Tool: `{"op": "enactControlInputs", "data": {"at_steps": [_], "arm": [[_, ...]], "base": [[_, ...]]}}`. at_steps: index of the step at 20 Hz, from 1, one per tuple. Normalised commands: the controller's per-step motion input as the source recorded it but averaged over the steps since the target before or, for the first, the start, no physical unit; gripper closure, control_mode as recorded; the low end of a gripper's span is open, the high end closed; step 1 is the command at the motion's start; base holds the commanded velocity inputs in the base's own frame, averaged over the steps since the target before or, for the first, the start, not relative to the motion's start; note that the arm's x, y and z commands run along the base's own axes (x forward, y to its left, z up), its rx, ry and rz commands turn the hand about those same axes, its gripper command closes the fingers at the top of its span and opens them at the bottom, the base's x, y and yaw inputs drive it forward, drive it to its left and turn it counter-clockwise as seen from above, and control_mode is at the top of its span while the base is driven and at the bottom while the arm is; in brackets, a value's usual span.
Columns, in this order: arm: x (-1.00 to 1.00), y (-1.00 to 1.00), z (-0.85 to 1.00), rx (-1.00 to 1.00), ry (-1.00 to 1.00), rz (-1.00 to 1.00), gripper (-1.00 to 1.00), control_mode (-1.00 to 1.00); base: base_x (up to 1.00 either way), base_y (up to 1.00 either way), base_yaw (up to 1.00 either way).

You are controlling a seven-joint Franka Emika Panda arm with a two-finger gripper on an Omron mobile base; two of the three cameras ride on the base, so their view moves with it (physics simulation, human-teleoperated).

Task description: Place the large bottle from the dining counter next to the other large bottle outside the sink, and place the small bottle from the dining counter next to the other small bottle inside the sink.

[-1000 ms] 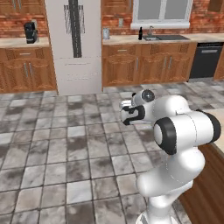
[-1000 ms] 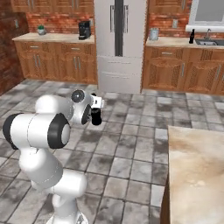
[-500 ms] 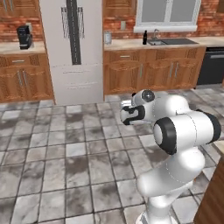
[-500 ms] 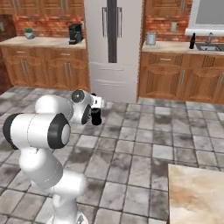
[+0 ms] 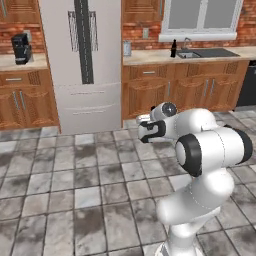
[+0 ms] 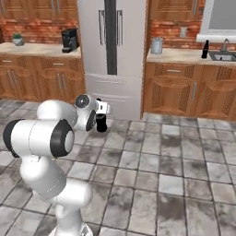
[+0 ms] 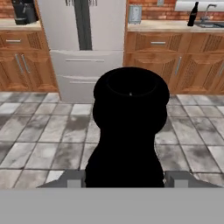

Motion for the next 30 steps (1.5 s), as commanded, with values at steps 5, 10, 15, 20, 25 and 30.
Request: {"op": "enactControlInputs", "data": {"at_steps": [5, 10, 15, 20, 25, 30], "arm": [[0.00, 0.00, 0.00, 0.00, 0.00, 0.00, 1.00, 1.00], [0.00, 0.00, 0.00, 0.00, 0.00, 0.00, 1.00, 1.00], [0.00, 0.00, 0.00, 0.00, 0.00, 0.00, 1.00, 1.00], [0.00, 0.00, 0.00, 0.00, 0.00, 0.00, 1.00, 1.00], [0.00, 0.00, 0.00, 0.00, 0.00, 0.00, 1.00, 1.00], [0.00, 0.00, 0.00, 0.00, 0.00, 0.00, 1.00, 1.00]], "base": [[1.00, -0.13, 0.00], [1.00, -0.42, 0.00], [1.00, -0.69, 0.00], [1.00, -0.73, 0.00], [1.00, -0.61, -0.01], [0.96, -0.55, 0.00]]}}
